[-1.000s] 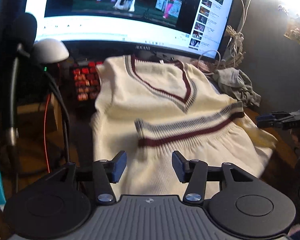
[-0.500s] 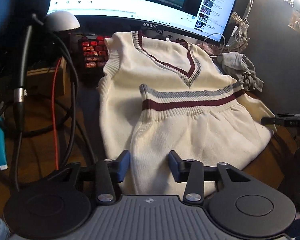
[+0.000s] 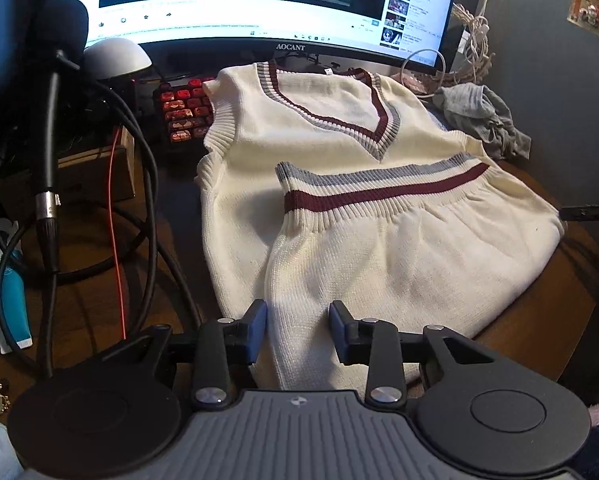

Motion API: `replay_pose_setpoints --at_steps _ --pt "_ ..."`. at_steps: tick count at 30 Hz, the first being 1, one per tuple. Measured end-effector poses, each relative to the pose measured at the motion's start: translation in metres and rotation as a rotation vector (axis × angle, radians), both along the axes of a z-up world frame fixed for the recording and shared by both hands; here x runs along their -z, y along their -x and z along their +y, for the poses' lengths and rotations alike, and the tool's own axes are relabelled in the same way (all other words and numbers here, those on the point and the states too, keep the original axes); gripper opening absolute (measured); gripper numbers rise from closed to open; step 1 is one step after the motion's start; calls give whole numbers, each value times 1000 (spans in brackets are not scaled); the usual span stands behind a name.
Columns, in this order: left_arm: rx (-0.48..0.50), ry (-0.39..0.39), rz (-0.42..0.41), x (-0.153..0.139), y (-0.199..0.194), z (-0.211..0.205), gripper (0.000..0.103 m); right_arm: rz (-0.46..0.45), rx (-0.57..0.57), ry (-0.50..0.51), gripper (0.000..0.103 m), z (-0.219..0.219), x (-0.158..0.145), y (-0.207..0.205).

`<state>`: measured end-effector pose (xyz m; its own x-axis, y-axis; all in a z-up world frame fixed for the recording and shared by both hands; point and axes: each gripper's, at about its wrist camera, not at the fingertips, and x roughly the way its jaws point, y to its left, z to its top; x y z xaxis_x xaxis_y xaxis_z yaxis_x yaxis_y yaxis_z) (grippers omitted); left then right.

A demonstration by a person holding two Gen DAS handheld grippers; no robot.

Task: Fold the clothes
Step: 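Open both tools and release the folded hem onto the vest, then grasp the folded hem edge with both tools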

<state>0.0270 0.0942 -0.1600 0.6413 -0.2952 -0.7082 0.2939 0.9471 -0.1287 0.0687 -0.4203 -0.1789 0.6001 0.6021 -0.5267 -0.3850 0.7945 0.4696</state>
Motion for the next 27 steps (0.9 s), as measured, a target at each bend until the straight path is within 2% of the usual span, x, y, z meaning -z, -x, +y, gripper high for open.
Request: replay_pose_setpoints --at_steps 2,8,9,10,16,19,22,27 --pt "4 -16 -4 0 1 -3 36 -20 -12 34 18 -3 1 9" --pt "17 -81 -21 0 3 -13 37 -48 -45 15 18 -2 6 20" --pt "18 -83 -22 0 3 -13 37 -47 -38 26 17 -1 8 19" --pt "19 -82 -22 0 3 -12 37 -44 -24 47 5 1 9 17" --pt "19 -89 -25 -1 4 -10 37 -45 3 102 3 -2 4 23" --pt "23 -103 -23 -4 5 -9 36 -27 -13 142 5 4 4 20" --pt "29 -87 -13 -8 10 -4 36 -44 3 156 14 4 -1 22" --pt "18 -40 10 -9 18 5 36 -123 23 146 24 11 -11 28"
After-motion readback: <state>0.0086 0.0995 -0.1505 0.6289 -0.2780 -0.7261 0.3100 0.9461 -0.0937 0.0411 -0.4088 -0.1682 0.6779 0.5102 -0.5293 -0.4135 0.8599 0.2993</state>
